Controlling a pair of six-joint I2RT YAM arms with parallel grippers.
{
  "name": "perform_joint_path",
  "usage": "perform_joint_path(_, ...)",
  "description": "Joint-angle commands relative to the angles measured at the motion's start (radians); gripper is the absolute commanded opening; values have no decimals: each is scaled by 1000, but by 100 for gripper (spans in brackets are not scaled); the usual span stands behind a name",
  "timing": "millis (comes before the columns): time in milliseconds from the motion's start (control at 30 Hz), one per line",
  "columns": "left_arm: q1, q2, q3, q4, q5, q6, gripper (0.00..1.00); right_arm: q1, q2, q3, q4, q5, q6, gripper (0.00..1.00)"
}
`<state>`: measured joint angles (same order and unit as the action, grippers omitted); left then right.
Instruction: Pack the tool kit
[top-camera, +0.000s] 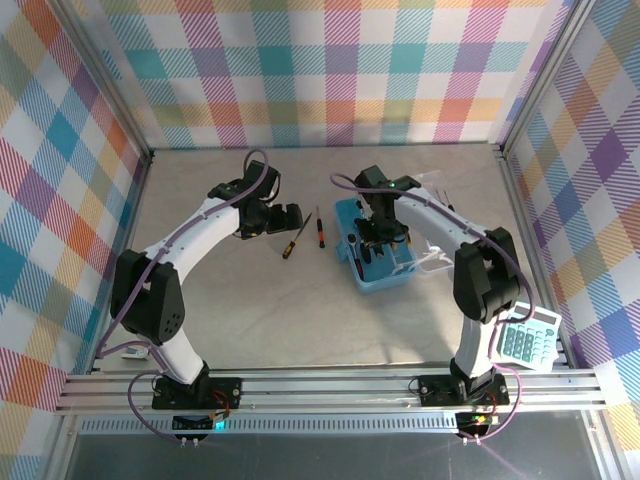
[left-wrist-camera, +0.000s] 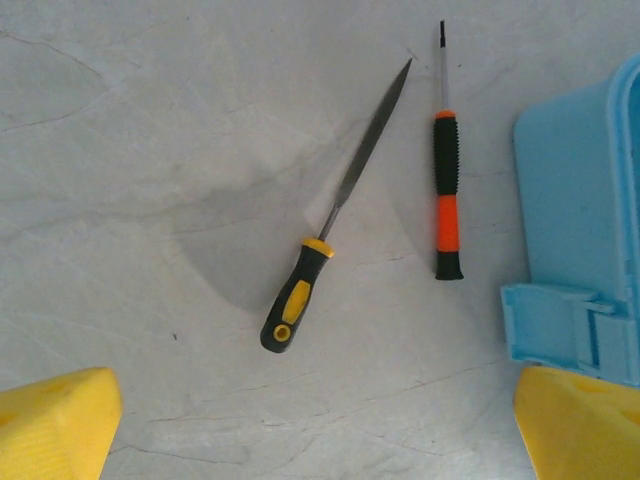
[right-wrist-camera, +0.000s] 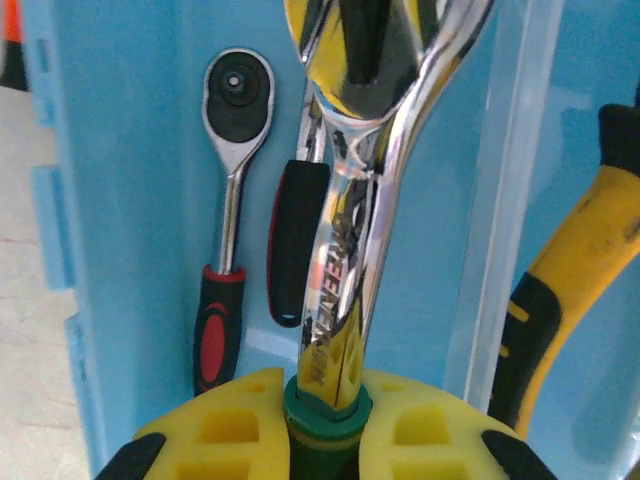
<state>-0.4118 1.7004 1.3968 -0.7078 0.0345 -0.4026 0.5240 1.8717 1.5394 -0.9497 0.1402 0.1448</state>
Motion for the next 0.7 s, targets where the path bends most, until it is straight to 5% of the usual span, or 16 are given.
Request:
perform_joint_path(0, -4, 20, -12, -18, -7, 23, 100, 5, 24, 58, -14, 88, -18, 0)
perform_joint_path(267, -4, 50, -18, 11, 43, 18, 100, 6, 31, 93, -30, 85, -19, 29)
perform_joint_path(500, -4, 77, -27, 28, 54, 21, 100, 8, -25, 102, -39, 46, -24, 43)
perform_joint_path(667, -12, 120, -26, 28, 18, 51, 90, 18, -84, 109, -33, -33, -37, 59)
